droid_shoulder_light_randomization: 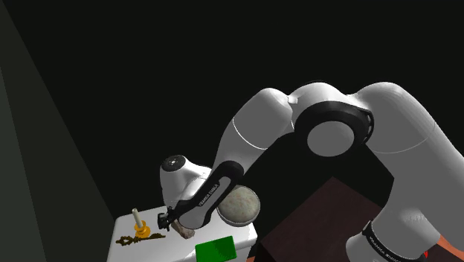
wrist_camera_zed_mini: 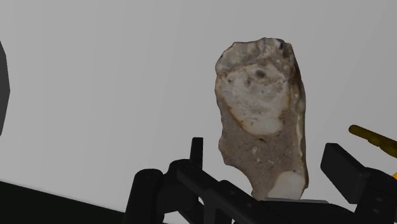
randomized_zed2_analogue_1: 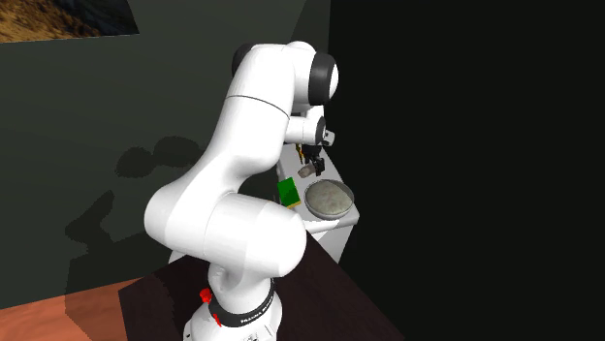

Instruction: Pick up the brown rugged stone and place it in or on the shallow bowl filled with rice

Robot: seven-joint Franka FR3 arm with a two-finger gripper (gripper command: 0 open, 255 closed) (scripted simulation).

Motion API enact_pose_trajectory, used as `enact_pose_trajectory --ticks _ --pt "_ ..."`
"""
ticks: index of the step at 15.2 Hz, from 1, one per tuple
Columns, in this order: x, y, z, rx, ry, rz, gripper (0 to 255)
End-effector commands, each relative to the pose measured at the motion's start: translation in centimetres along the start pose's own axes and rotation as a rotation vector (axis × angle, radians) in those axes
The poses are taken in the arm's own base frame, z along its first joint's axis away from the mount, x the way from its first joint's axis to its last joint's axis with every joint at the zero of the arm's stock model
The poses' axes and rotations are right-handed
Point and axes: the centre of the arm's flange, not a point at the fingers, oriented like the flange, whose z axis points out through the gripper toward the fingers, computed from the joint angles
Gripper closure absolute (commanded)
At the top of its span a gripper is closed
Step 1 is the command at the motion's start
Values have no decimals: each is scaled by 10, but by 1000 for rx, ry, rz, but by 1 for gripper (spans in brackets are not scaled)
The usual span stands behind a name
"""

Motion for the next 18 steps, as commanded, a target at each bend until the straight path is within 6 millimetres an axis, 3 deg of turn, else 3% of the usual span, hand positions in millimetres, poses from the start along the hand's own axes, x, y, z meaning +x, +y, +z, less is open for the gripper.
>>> enact_pose_trajectory --ticks 1,10,18 --pt "0 0 0 0 0 0 255" --pt "0 0 0 0 0 0 255" --pt "2 -1 -42 0 0 0 255"
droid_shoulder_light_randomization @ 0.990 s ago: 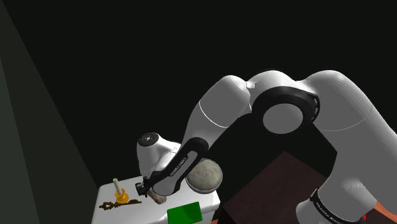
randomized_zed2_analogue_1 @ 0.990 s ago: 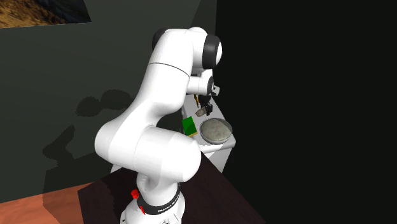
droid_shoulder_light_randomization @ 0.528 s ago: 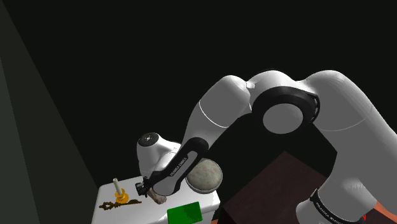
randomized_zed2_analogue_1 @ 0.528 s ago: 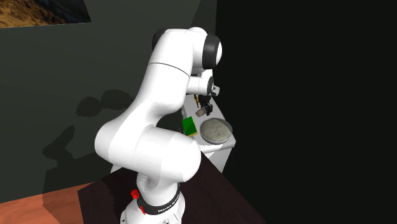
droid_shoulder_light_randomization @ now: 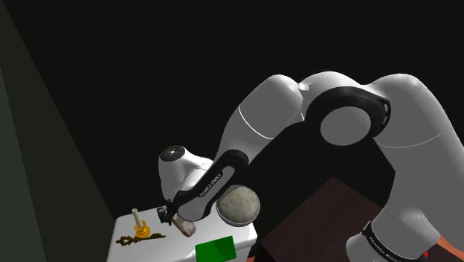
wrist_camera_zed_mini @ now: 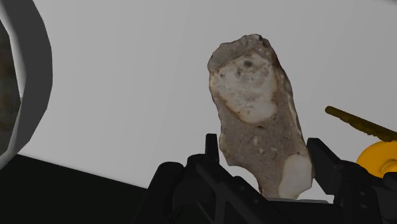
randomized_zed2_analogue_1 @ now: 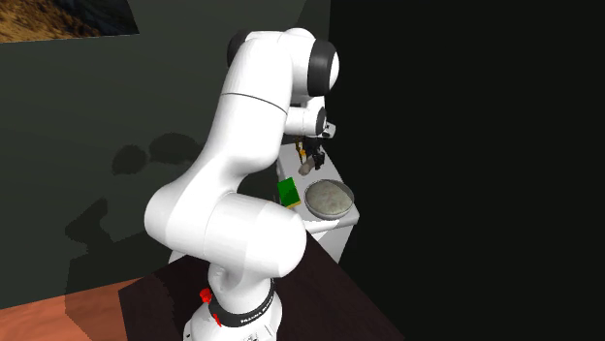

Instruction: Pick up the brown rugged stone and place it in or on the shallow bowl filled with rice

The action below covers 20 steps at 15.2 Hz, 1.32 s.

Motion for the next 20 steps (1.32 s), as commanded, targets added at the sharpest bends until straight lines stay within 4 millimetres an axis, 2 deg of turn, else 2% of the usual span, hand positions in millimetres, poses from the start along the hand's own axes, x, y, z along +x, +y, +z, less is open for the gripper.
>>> enact_pose_trajectory --ticks 1,20 --pt "0 -2 -10 0 0 0 255" --pt "5 -3 -111 0 0 0 255"
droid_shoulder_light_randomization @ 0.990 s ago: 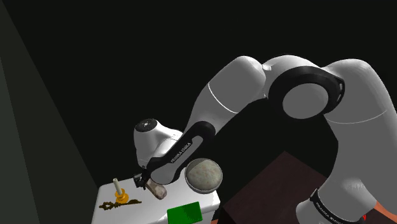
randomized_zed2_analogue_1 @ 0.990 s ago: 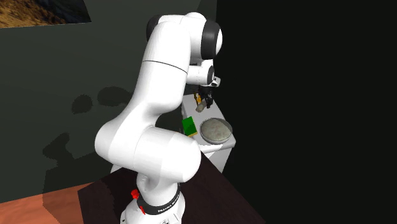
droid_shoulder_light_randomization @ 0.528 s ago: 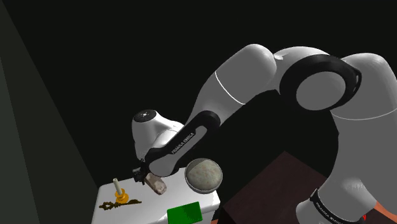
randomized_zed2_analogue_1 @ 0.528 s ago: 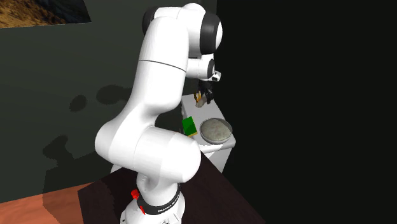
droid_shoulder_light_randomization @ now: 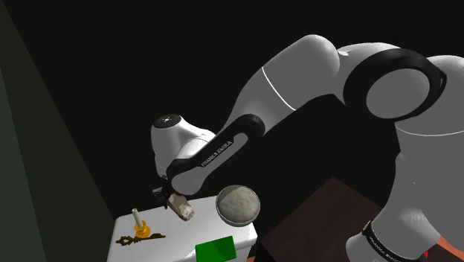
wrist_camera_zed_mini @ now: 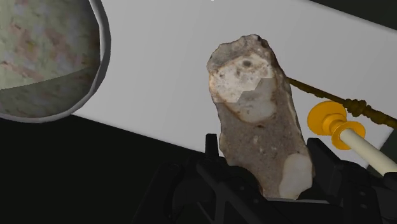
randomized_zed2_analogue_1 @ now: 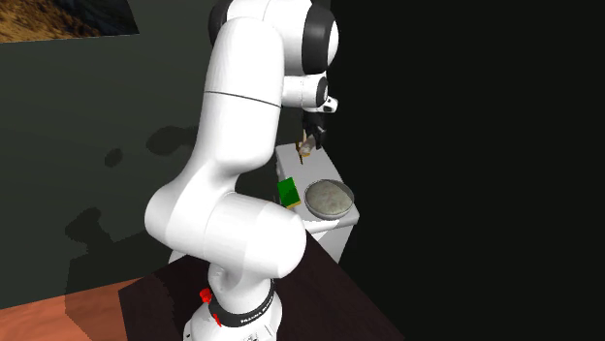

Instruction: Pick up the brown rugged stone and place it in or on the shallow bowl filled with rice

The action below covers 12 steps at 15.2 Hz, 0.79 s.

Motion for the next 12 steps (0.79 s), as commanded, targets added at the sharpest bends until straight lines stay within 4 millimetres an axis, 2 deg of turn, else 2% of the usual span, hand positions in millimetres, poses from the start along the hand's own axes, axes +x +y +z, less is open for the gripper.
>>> enact_pose_trajectory --ticks 1,4,12 --pt "0 0 -10 0 0 0 255" --pt "0 0 -24 0 0 0 255" --pt "-22 103 -28 0 0 0 255"
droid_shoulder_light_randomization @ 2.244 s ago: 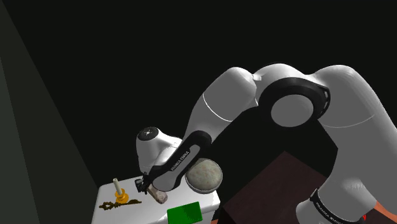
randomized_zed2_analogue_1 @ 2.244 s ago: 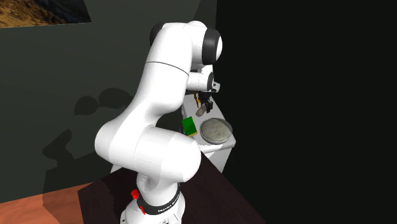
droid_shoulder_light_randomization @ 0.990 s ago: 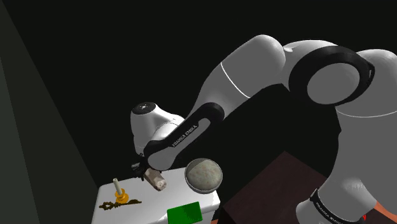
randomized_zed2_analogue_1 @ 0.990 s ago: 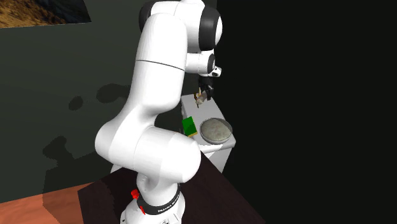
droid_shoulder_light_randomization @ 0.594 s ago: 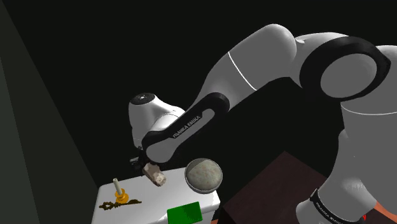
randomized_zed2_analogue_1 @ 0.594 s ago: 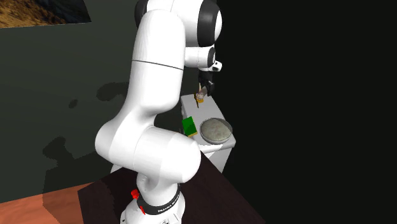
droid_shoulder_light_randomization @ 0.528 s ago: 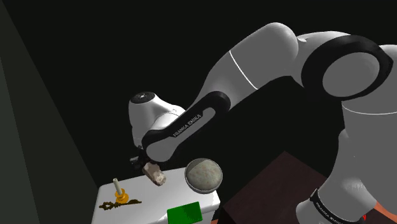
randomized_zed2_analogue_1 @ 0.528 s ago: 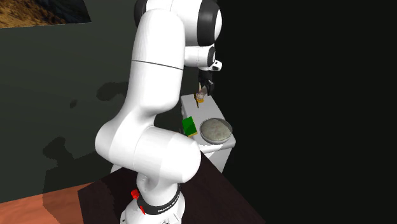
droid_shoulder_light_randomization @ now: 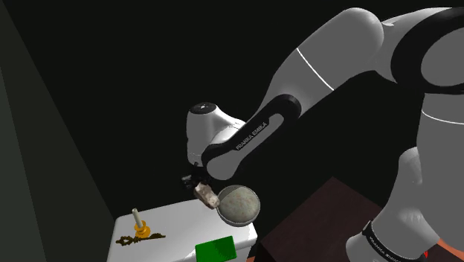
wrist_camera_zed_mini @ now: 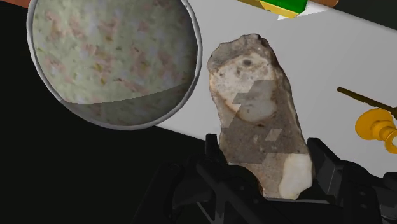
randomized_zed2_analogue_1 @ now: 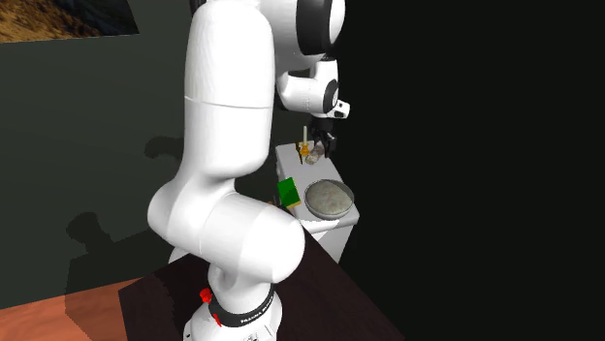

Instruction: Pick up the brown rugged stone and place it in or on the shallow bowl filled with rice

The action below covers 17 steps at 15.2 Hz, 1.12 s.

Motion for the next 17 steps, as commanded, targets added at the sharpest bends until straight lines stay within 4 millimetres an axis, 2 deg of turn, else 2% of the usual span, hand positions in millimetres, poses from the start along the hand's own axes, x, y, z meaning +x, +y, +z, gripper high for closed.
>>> enact_pose_trajectory --ticks 1,9,17 --pt "-8 27 0 0 0 -1 255" --pt "-31 133 -3 0 0 -1 255" --pt "-33 134 39 0 0 -1 255"
